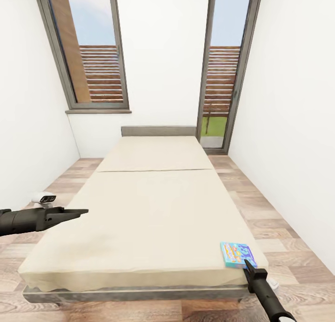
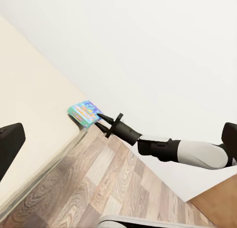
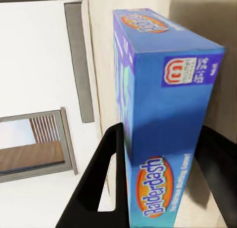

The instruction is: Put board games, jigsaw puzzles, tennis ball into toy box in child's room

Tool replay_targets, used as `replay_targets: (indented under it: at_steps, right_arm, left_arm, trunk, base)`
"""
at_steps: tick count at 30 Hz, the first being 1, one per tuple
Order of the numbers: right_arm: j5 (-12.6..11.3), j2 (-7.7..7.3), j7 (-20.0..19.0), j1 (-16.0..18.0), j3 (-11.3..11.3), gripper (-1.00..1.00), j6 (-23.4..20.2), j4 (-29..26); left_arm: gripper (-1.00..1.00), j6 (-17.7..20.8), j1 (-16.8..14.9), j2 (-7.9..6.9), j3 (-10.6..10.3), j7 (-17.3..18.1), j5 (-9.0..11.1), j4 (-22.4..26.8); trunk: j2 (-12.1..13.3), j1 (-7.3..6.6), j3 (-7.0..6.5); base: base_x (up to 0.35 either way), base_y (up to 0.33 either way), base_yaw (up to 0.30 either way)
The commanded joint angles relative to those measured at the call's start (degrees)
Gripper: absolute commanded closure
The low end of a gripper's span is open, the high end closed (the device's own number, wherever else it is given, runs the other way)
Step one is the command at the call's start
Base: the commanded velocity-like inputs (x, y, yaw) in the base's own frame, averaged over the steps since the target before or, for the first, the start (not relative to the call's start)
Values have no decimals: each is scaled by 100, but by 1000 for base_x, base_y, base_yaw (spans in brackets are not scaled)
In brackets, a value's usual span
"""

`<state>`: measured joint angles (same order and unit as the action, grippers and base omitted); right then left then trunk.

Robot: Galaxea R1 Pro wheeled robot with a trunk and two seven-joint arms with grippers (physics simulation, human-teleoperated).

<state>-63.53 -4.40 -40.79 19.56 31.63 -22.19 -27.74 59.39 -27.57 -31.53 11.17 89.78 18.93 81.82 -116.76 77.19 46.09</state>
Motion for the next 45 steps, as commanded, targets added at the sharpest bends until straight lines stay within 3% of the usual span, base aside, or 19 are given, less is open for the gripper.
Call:
replay_targets:
  at_steps: [1, 7, 21, 29, 34, 40, 45]
  right_arm:
    - [-37, 2, -8, 4, 15, 100, -48, 5]
    - [-37, 1, -14, 4, -47, 100, -45, 5]
    - [-37, 1, -39, 6, -130, 100, -54, 2]
    - [-34, -10, 15, 4, -165, 100, -101, -415]
    - [-21, -83, 19, 4, -597, 100, -321, -721]
    - [-9, -110, 4, -28, -1411, 100, -468, -1540]
    - [-6, -108, -2, -59, -1721, 100, -491, -1988]
  left_arm:
    - [-100, 61, -3, -2, -1, 22, -4, 1]
    - [-100, 61, -3, -2, -1, 22, -4, 0]
    - [-100, 61, -3, -2, -1, 22, -4, -1]
    - [-100, 61, -3, 2, -1, 22, -4, -5]
    - [-100, 61, -3, 5, -1, 22, -4, -3]
    - [-100, 61, -3, 7, -1, 22, -4, -4]
    - [-100, 61, -3, 0, 1, 22, -4, -7]
  trunk:
    - [-1, -1, 5]
    - [-1, -1, 5]
    - [561, -309, -246]
    - [881, -485, -390]
    - [1082, -594, -480]
    - [1323, -726, -587]
    - [1523, -836, -677]
  base:
    - [0, 0, 0]
    - [0, 0, 0]
    - [0, 0, 0]
    - [0, 0, 0]
    - [0, 0, 0]
    - [0, 0, 0]
    - [0, 0, 0]
